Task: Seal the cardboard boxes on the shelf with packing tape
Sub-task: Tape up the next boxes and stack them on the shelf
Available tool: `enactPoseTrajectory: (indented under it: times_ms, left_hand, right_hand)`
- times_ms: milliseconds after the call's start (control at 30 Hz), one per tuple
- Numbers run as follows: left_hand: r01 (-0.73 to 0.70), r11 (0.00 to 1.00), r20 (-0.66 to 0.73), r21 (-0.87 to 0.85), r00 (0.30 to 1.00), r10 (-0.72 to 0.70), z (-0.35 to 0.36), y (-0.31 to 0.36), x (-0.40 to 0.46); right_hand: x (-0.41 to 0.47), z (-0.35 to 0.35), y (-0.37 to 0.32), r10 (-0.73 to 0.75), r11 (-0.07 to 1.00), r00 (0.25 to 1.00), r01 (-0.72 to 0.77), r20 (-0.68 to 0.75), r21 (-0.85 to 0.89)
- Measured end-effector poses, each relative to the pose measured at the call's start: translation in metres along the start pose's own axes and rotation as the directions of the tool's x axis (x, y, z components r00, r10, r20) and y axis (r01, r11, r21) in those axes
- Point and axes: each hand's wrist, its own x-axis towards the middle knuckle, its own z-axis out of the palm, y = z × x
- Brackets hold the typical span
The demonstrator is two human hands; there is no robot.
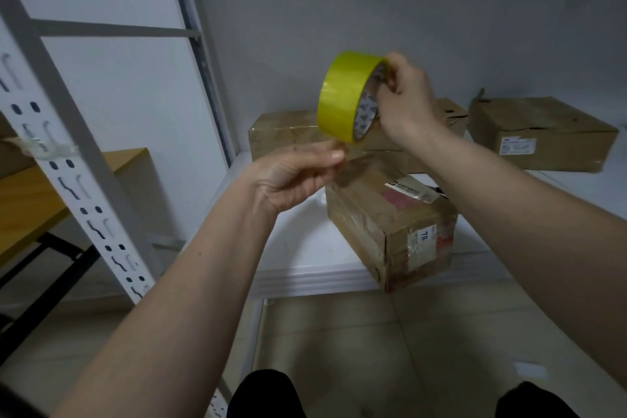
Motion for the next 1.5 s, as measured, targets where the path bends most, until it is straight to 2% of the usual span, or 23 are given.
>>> enactPoseTrajectory:
  times_ms: [67,167,367,433,567,733,833,933,1000,1067,1133,1233,1333,1500]
  left_hand:
    - [0.034,0.995,-0.05,-0.096,0.998,-0.039,-0.003,-0.004,-0.001]
    - [0.035,0.988,-0.052,-0.15,0.998,-0.044,-0.004,-0.005,-0.003]
    - [0.035,0.963,-0.089,-0.267,0.994,-0.061,-0.004,-0.02,-0.003]
    - [-0.002,0.944,-0.058,-0.331,0.998,-0.019,-0.002,-0.023,-0.004]
    - [-0.084,0.888,-0.102,-0.452,0.994,0.042,0.004,-0.021,-0.006]
    - [-0.138,0.912,-0.29,-0.387,0.957,0.021,0.004,-0.018,0.001]
    - [-0.155,0.92,-0.333,-0.359,0.943,0.029,0.001,-0.012,0.002]
    - [-0.147,0.969,-0.413,-0.2,0.909,0.053,-0.003,-0.009,0.003]
    - [-0.124,0.985,-0.465,-0.119,0.884,0.055,-0.01,-0.012,0.003]
    - [-0.094,0.989,-0.5,-0.115,0.866,0.024,-0.021,-0.016,0.002]
    - [-0.041,0.988,-0.489,-0.149,0.871,-0.037,-0.029,-0.021,0.001]
    - [0.012,0.979,-0.44,-0.203,0.892,-0.102,-0.029,-0.027,0.004]
    - [0.017,0.978,-0.444,-0.209,0.889,-0.11,-0.028,-0.032,0.008]
    - [-0.026,0.974,-0.462,-0.223,0.883,-0.082,-0.026,-0.037,0.012]
  right_hand:
    - [-0.002,-0.002,-0.001,-0.05,0.998,0.998,0.048,-0.043,-0.046]
    - [-0.005,-0.003,-0.001,-0.097,0.992,0.995,0.096,-0.01,-0.085]
    - [-0.007,0.005,0.001,0.005,1.0,1.0,-0.005,0.016,0.028]
    - [-0.007,0.008,0.003,0.053,0.996,0.998,-0.055,0.026,0.067]
    - [-0.008,0.013,0.006,0.075,0.995,0.997,-0.075,0.01,0.06]
    - [-0.007,0.015,0.002,0.041,0.999,0.999,-0.041,0.015,0.024]
    - [-0.007,0.019,-0.003,0.151,0.969,0.98,-0.172,0.127,0.179]
    - [-0.008,0.025,-0.001,0.237,0.949,0.936,-0.281,0.26,0.145]
    - [-0.008,0.026,0.005,0.281,0.933,0.918,-0.33,0.28,0.145]
    - [-0.006,0.019,0.012,0.325,0.925,0.915,-0.36,0.238,0.121]
    - [-0.005,0.01,0.021,0.36,0.92,0.9,-0.387,0.247,0.07]
    - [-0.004,0.005,0.029,0.41,0.888,0.877,-0.447,0.25,0.112]
    - [-0.001,0.008,0.032,0.406,0.896,0.885,-0.435,0.227,0.093]
    - [0.004,0.014,0.038,0.507,0.839,0.84,-0.532,0.194,0.11]
